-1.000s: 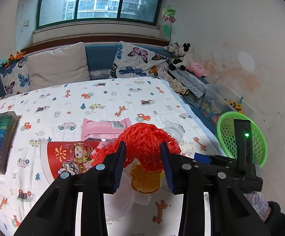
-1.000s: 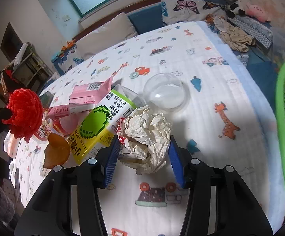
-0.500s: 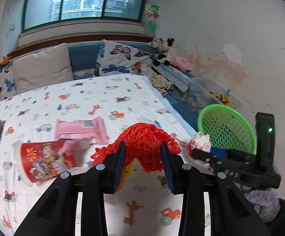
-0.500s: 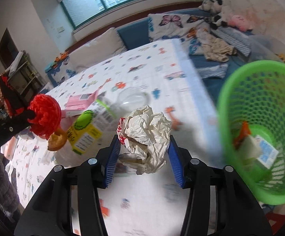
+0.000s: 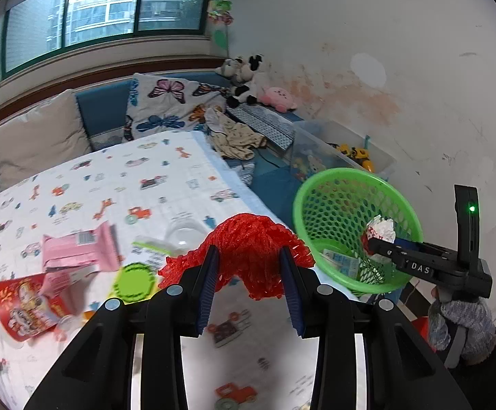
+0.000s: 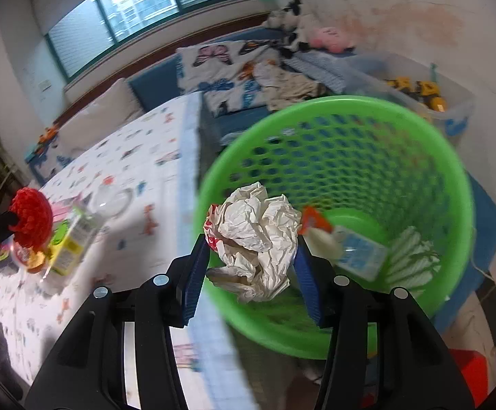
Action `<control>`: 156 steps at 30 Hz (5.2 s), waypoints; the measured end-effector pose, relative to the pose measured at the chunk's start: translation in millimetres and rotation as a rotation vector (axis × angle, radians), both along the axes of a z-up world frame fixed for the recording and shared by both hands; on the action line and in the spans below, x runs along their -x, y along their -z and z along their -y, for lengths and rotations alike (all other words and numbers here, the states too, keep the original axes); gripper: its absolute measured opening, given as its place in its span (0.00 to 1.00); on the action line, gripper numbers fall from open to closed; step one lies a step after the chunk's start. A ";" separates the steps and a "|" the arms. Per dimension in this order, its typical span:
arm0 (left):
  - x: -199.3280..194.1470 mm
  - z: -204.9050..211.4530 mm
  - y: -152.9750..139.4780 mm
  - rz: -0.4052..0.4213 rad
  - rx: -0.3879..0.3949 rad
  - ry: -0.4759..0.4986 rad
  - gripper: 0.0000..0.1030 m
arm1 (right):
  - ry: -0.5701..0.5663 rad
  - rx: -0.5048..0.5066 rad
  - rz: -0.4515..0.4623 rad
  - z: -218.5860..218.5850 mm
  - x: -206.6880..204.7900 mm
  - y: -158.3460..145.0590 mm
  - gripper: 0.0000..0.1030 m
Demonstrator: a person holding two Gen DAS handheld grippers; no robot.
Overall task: Collect trash
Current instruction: 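Drop the crumpled tissue into the green basket with the right gripper, then drop the red mesh net into the green basket with the left gripper, then grasp the orange crumpled wrapper on the sheet with the right gripper, then grasp the clear plastic bowl with the left gripper while the right gripper lifts the wrapper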
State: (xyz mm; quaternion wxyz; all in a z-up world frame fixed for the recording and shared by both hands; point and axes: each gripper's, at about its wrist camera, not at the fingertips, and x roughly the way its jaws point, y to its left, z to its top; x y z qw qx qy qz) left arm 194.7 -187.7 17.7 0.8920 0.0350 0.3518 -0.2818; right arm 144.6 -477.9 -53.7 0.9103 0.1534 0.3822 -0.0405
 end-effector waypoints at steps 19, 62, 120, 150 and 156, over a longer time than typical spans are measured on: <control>-3.7 96.9 6.4 -0.024 -0.039 0.126 0.34 | 0.074 -0.028 0.021 45.8 23.6 1.3 0.59; 5.0 42.6 29.5 -0.061 -0.026 0.041 0.62 | 0.006 -0.037 0.099 -3.4 53.7 -23.3 0.65; 31.7 -220.0 72.1 -0.170 -0.021 -0.310 0.86 | -0.986 0.298 -0.019 -329.1 -75.7 1.6 0.61; -29.4 -187.2 95.8 -0.279 0.032 -0.226 0.91 | -0.795 0.134 0.037 -259.6 -57.6 -28.8 0.40; -36.6 -184.8 101.3 -0.290 0.031 -0.221 0.91 | -0.749 0.109 0.039 -244.1 -48.9 -29.2 0.40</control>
